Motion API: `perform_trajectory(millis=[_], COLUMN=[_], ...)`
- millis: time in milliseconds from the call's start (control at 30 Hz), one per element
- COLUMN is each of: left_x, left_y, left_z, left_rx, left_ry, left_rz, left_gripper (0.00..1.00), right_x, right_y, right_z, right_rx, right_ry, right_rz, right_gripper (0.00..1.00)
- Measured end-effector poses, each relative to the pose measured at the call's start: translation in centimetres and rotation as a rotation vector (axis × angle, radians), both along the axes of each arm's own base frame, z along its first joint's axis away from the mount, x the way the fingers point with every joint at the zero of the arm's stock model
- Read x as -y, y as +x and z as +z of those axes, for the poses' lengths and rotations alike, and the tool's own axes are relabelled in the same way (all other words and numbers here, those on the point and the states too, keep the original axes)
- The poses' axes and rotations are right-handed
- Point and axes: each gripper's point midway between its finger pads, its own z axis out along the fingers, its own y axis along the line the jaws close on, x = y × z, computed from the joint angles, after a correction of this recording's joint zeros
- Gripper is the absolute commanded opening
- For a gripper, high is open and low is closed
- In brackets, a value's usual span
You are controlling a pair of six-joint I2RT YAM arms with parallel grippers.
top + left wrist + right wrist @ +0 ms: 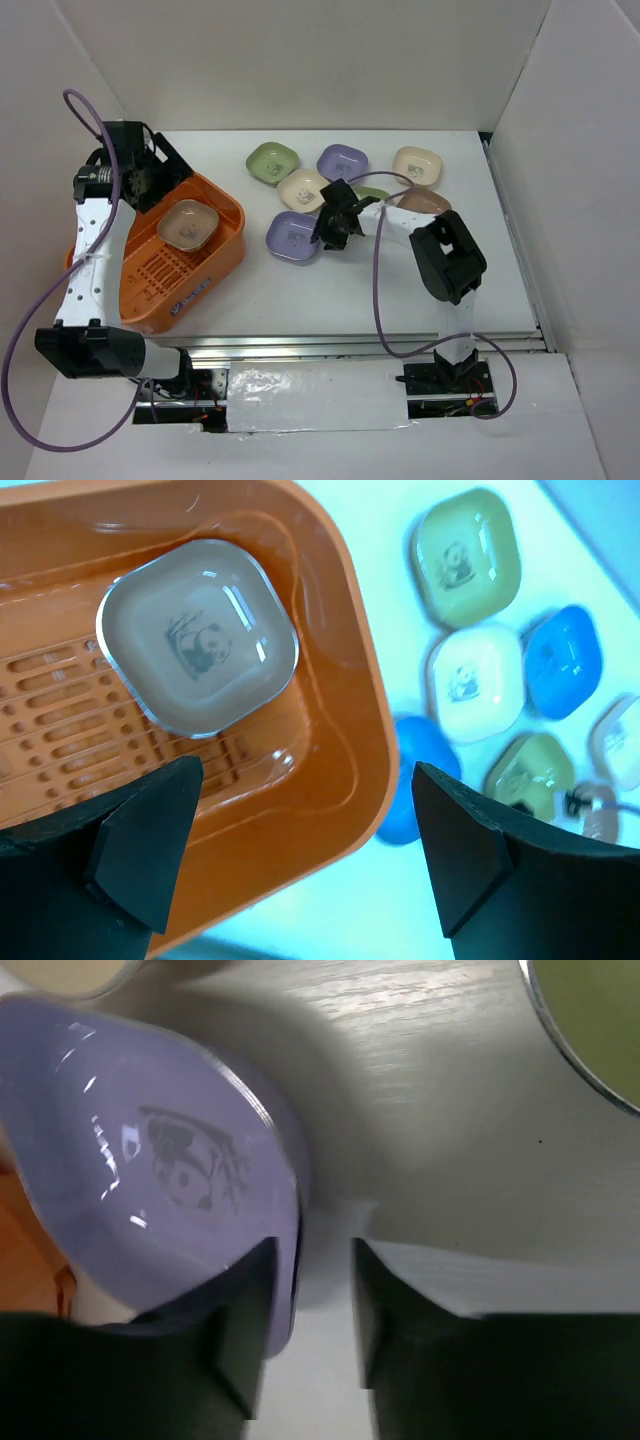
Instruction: Place the plates into the plastic bin on the countertop
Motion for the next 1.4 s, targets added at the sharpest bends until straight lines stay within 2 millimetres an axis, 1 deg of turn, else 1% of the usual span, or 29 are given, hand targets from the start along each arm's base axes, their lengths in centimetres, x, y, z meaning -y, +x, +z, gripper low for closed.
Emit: perform_trajectory(millis=[33,100,133,200,267,300,367,433,467,533,600,667,733,767,833,867,933,1000,1033,1067,1100,1133,1200,1233,1267,1333,1367,1400], left_x=[0.2,0.5,0.7,1.3,2.3,3.2,5.3,7.8,9.2,12.1,14.7,16.8,18.3,19.0,20.1,20.6,21.6,22.3,22.9,23.4,23.6,23.4,22.4,21.6,20.3,17.2,14.4,12.0], left_y=[-0.4,-1.0,-1.2,-1.6,-1.7,-1.6,-1.4,-0.9,-0.7,-0.5,-0.6,-0.8,-1.0,-1.2,-1.4,-1.6,-1.8,-2.1,-2.3,-2.3,-2.4,-2.3,-1.8,-1.4,-0.8,0.3,0.7,0.8], left_z=[0.1,0.1,0.0,-0.4,-0.7,-0.8,-1.0,-1.1,-1.3,-1.7,-2.4,-3.6,-4.9,-5.5,-6.6,-6.9,-7.4,-7.6,-7.5,-7.4,-7.3,-7.2,-7.0,-6.9,-6.6,-5.9,-5.5,-4.9], left_rx=[-0.007,-0.03,-0.045,-0.071,-0.097,-0.105,-0.126,-0.133,-0.14,-0.152,-0.173,-0.205,-0.246,-0.265,-0.295,-0.306,-0.315,-0.321,-0.317,-0.307,-0.303,-0.302,-0.3,-0.298,-0.295,-0.266,-0.246,-0.224], left_ry=[0.015,0.044,0.062,0.084,0.106,0.111,0.128,0.144,0.148,0.16,0.169,0.165,0.158,0.157,0.152,0.146,0.134,0.12,0.102,0.096,0.097,0.11,0.136,0.138,0.138,0.113,0.094,0.076], left_rz=[-0.012,-0.036,-0.053,-0.086,-0.139,-0.17,-0.25,-0.338,-0.382,-0.471,-0.551,-0.614,-0.663,-0.689,-0.728,-0.74,-0.77,-0.789,-0.803,-0.816,-0.828,-0.82,-0.776,-0.737,-0.69,-0.573,-0.484,-0.406], left_gripper=[0.99,0.99,0.99,0.99,0.99,0.99,0.99,0.99,0.98,0.96,0.92,0.89,0.88,0.84,0.74,0.65,0.6,0.19,0.06,0.0,0.0,0.0,0.0,0.0,0.0,0.0,0.0,0.0], right_x=[0.0,0.0,0.2,0.2,0.5,0.7,1.4,2.2,2.4,2.5,2.7,2.9,3.3,3.5,3.9,4.0,4.3,4.5,4.5,4.4,4.6,4.6,5.1,5.4,5.8,6.8,7.5,8.4], right_y=[0.2,0.2,0.2,0.2,0.0,-0.3,-1.1,-2.1,-2.6,-3.7,-4.7,-5.7,-6.2,-6.3,-6.5,-6.6,-6.7,-6.8,-6.8,-6.9,-6.9,-7.0,-6.7,-6.7,-6.6,-6.4,-6.2,-5.9], right_z=[-0.6,-1.6,-1.8,-1.5,-1.3,-1.3,-1.1,-0.1,0.8,3.5,6.8,10.4,13.7,15.1,16.6,17.0,16.9,16.7,16.7,16.7,16.5,16.5,16.7,16.9,17.0,16.9,16.7,16.3], right_rx=[-0.003,-0.016,-0.019,-0.009,-0.003,-0.008,-0.014,-0.013,-0.005,0.036,0.092,0.155,0.221,0.251,0.281,0.289,0.283,0.269,0.266,0.265,0.256,0.249,0.256,0.258,0.262,0.259,0.256,0.249], right_ry=[-0.014,-0.03,-0.035,-0.03,-0.036,-0.041,-0.073,-0.116,-0.132,-0.133,-0.103,-0.059,-0.008,0.015,0.038,0.042,0.036,0.034,0.039,0.042,0.041,0.046,0.049,0.053,0.057,0.061,0.061,0.054], right_rz=[-0.009,-0.025,-0.034,-0.036,-0.039,-0.039,-0.04,-0.037,-0.033,-0.018,-0.005,0.006,0.002,-0.001,-0.007,-0.006,-0.001,0.001,0.004,0.009,0.005,0.0,-0.011,-0.021,-0.032,-0.057,-0.075,-0.097], right_gripper=[0.29,0.18,0.12,0.0,0.0,0.0,0.0,0.0,0.0,0.0,0.0,0.0,0.0,0.0,0.0,0.0,0.0,0.0,0.06,0.24,0.97,1.0,1.0,1.0,1.0,1.0,1.0,1.0])
